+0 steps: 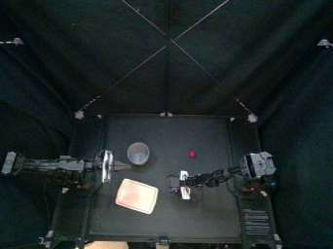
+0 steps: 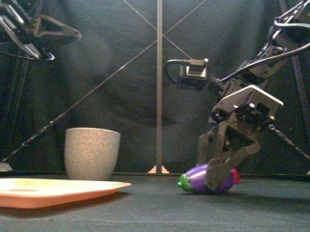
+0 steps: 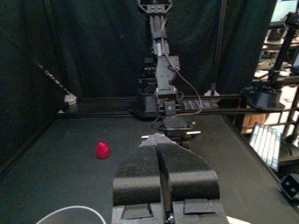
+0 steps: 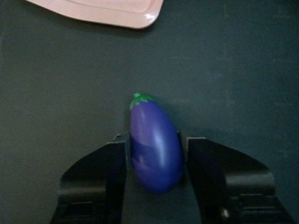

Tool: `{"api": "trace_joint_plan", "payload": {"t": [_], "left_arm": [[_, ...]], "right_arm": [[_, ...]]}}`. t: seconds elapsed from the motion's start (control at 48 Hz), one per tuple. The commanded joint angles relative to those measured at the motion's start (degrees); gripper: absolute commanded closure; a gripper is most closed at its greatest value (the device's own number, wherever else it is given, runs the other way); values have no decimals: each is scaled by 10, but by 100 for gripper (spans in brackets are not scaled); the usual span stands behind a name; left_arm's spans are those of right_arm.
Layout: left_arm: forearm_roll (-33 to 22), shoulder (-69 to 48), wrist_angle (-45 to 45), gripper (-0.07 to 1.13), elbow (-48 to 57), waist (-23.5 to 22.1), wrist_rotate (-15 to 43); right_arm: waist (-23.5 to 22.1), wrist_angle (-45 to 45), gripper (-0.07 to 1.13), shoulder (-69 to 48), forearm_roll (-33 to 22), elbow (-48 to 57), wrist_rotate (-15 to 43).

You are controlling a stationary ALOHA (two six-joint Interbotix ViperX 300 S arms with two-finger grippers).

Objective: Pick the eggplant then place it in the grey bowl
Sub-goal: Place eggplant in the grey bowl

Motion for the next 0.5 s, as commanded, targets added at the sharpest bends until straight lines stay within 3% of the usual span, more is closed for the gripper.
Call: {"api": "trace_joint_plan", "payload": {"t": [0.021,0.104,0.5], "left_arm": [[0,2,-3,109,-8,1,1],[1,2,-3,109,-8,1,1],[1,2,-3,109,-8,2,1]], "right_arm": [[-2,8,52,-15,-3,-15,-1],[-7,18,60,-25,-10,-30,-3],[-140,40,58,-36,-131,-241,-1]]}}
